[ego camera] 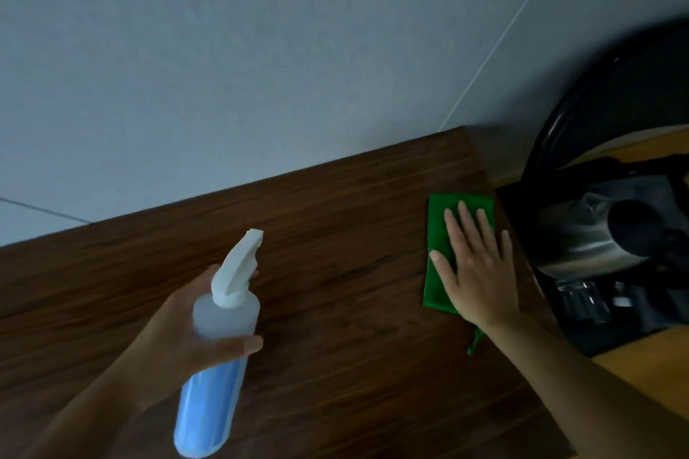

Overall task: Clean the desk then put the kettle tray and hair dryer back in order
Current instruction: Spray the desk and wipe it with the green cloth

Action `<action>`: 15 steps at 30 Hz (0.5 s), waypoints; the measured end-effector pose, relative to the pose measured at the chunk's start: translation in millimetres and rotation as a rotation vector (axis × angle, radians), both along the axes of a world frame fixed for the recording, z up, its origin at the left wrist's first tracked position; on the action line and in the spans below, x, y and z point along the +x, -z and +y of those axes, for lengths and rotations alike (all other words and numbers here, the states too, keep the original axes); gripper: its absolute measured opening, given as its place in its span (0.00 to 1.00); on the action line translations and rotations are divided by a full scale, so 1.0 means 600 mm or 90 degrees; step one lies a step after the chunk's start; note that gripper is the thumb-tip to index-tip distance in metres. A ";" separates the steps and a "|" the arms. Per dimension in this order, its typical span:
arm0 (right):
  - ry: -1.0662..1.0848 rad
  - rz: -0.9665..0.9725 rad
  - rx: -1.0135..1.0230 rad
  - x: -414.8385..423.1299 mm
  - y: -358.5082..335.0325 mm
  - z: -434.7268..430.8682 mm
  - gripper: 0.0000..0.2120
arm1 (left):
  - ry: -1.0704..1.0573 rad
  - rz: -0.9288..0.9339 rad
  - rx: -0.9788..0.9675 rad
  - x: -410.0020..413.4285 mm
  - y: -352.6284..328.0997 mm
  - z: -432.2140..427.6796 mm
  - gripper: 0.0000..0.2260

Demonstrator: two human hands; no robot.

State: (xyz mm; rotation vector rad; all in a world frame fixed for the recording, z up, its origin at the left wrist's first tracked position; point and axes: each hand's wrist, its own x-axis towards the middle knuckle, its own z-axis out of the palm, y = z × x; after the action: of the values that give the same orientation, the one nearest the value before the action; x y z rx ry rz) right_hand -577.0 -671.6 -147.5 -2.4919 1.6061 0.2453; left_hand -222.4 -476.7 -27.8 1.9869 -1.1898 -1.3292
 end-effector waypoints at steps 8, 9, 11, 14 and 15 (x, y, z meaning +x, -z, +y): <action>-0.172 0.016 0.005 -0.020 -0.001 -0.115 0.34 | -0.061 -0.069 -0.122 -0.081 -0.027 -0.120 0.44; -0.190 0.018 0.009 -0.023 0.000 -0.130 0.35 | -0.071 -0.077 -0.140 -0.093 -0.029 -0.134 0.43; -0.217 0.021 0.019 -0.024 -0.003 -0.154 0.35 | -0.098 -0.089 -0.170 -0.114 -0.029 -0.154 0.43; -0.202 0.018 0.015 -0.011 -0.012 -0.161 0.36 | -0.166 -0.096 -0.195 -0.143 -0.024 -0.181 0.45; -0.165 0.011 -0.003 -0.003 -0.015 -0.154 0.36 | -0.193 -0.096 -0.205 -0.154 -0.024 -0.190 0.44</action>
State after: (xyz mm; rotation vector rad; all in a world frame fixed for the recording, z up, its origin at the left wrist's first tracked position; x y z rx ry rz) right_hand -578.9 -764.0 -138.7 -2.7059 1.2874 0.2952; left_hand -314.8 -590.8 -13.7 1.9575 -1.0394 -0.7980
